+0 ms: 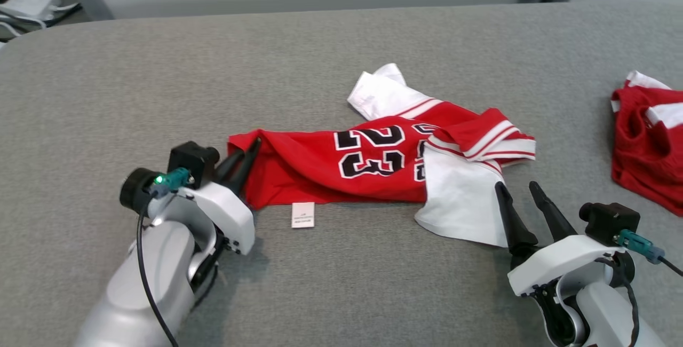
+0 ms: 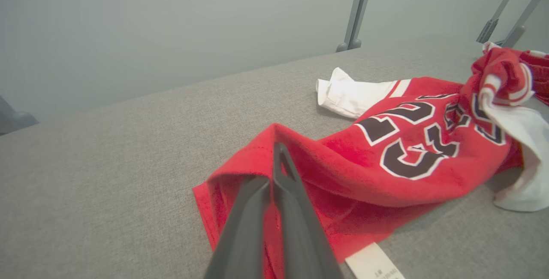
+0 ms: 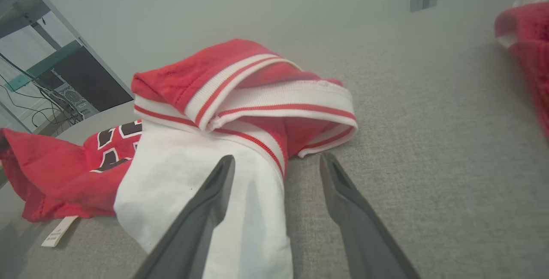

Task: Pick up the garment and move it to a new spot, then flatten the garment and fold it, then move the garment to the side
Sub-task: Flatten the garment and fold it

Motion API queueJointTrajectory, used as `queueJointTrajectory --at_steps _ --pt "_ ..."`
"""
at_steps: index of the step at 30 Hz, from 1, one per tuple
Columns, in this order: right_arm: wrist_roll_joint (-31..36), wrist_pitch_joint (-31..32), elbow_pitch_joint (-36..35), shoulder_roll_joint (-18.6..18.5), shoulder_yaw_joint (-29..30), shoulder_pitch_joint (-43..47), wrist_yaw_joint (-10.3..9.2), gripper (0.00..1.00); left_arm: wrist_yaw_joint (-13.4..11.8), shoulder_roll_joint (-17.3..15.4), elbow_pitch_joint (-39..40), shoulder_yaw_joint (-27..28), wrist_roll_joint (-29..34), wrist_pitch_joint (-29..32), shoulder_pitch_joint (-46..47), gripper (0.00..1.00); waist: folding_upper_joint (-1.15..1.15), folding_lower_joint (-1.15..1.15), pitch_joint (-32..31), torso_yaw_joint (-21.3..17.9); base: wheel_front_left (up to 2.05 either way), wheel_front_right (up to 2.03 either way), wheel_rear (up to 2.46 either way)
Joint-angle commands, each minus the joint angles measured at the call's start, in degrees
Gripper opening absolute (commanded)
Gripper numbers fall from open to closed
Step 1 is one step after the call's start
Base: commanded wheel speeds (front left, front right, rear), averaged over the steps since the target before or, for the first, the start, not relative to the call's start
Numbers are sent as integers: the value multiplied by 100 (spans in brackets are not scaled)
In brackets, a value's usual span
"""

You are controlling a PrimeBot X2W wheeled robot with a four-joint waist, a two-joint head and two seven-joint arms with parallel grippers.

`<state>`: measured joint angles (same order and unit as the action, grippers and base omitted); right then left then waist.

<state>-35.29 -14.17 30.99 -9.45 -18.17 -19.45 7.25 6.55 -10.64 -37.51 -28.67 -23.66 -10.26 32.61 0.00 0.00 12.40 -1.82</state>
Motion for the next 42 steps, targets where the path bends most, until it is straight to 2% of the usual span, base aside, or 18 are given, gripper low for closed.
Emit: queueJointTrajectory --at_steps 1,8,9,10,11,16,21,30,42 --pt "-5 -83 -71 -11 -130 -97 24 100 -38 -200 -42 178 69 -57 354 0 0 0 117 -190 0 0 0" --pt "-25 -83 -92 24 -184 -180 24 100 -157 -266 -1092 122 353 -293 1144 0 0 0 333 -547 0 0 0" --pt "-29 -83 -95 29 -195 -195 24 100 -155 -274 -1236 99 390 -318 1219 18 0 0 356 -574 0 0 0" --pt "-32 -83 -96 37 -206 -208 24 100 -147 -275 -1386 76 414 -337 1280 48 0 0 375 -595 0 0 0" --pt "-34 -83 -90 47 -217 -221 24 100 -141 -261 -1557 75 404 -343 1324 100 0 0 389 -609 0 0 0" --pt "-54 -83 -24 75 -275 -301 24 100 -94 -143 -2189 48 342 -383 1446 100 0 0 382 -572 0 0 0" --pt "-63 -83 3 55 -246 -281 24 100 -130 -34 -2318 82 318 -459 1379 100 0 0 263 -371 0 0 0" --pt "-53 -83 35 51 -179 -158 24 100 -204 138 -1121 377 391 -473 418 100 0 0 28 8 0 0 0" --pt "-43 -83 0 41 -186 -184 24 100 -167 421 -919 542 479 -474 -165 100 0 0 108 -75 0 0 0"
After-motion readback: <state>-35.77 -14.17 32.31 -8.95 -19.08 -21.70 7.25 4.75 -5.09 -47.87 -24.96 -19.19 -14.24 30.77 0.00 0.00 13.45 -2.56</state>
